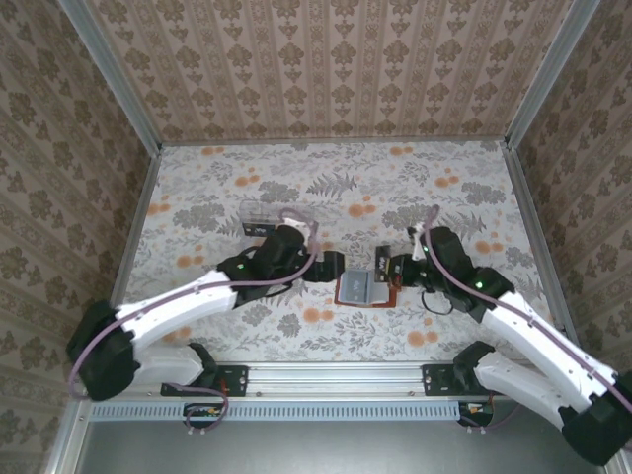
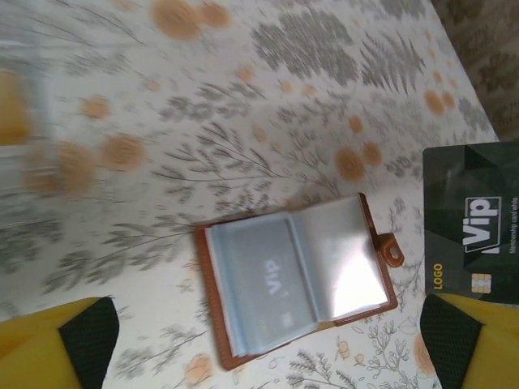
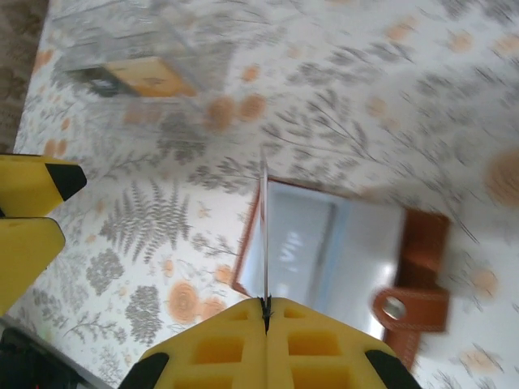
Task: Take the credit cards out of the card holder
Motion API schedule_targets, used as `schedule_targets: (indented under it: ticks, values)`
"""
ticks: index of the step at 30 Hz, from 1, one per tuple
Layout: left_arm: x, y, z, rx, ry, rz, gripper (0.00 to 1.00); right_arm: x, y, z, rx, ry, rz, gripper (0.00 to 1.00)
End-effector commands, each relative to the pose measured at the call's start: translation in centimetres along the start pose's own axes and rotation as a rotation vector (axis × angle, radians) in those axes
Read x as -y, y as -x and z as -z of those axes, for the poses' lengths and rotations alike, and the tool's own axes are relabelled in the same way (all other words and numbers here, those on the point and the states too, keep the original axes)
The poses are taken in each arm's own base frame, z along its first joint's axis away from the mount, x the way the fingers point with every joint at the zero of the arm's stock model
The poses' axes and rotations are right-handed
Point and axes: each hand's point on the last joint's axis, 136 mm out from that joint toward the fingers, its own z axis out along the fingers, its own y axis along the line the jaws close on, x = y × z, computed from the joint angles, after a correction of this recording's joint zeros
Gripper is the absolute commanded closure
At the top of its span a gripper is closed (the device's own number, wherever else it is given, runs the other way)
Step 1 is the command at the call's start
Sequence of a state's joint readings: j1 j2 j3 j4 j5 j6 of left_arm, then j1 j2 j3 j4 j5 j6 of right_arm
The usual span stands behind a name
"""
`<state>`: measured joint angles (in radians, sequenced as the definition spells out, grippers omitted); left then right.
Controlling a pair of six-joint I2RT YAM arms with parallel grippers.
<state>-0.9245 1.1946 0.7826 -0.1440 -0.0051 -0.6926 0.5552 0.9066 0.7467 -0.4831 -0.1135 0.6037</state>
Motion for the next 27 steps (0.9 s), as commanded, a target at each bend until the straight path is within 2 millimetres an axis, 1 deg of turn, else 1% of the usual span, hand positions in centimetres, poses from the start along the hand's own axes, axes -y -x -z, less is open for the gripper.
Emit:
schedule_targets:
  ticks: [1, 2, 4, 7, 8, 9, 12, 14, 19, 23, 27]
  values:
    - [-4.1, 0.0, 3.5, 0.055, 0.159, 0.015, 0.0, -2.4, 2.1, -0.5, -0.011, -0.035, 0.194, 1.0]
    - [-4.9, 0.3, 4.6, 0.081, 0.181, 0.024, 0.0, -3.4, 2.8, -0.9, -0.016, -0.032, 0.234, 1.0]
    - [-6.6, 0.6, 7.1, 0.134, 0.222, 0.05, 0.0, -5.2, 3.3, -2.2, -0.06, -0.038, 0.325, 1.0]
    - [-8.8, 0.5, 10.3, 0.19, 0.267, 0.083, 0.0, -8.5, 4.4, -4.2, -0.09, -0.011, 0.455, 1.0]
    - [-9.3, 0.4, 11.2, 0.206, 0.277, 0.091, 0.0, -9.7, 4.9, -4.6, -0.09, 0.001, 0.499, 1.0]
    - [-9.8, 0.2, 12.1, 0.223, 0.285, 0.095, 0.0, -10.7, 5.0, -5.9, -0.114, -0.003, 0.548, 1.0]
    - [-10.7, 0.0, 14.5, 0.269, 0.31, 0.111, 0.0, -13.7, 5.4, -8.4, -0.154, 0.014, 0.692, 1.0]
    - [-11.1, -0.1, 15.8, 0.289, 0.322, 0.12, 0.0, -15.5, 5.6, -10.0, -0.182, 0.028, 0.786, 1.0]
    - [-12.5, -1.1, 18.7, 0.319, 0.39, 0.146, 0.0, -18.6, 6.2, -14.0, -0.21, 0.037, 0.99, 1.0]
    - [-13.1, -2.1, 20.1, 0.343, 0.385, 0.171, 0.0, -20.4, 6.6, -16.9, -0.191, 0.045, 1.103, 1.0]
    - [-13.6, -2.9, 21.5, 0.353, 0.396, 0.188, 0.0, -21.8, 6.2, -19.4, -0.187, 0.06, 1.218, 1.0]
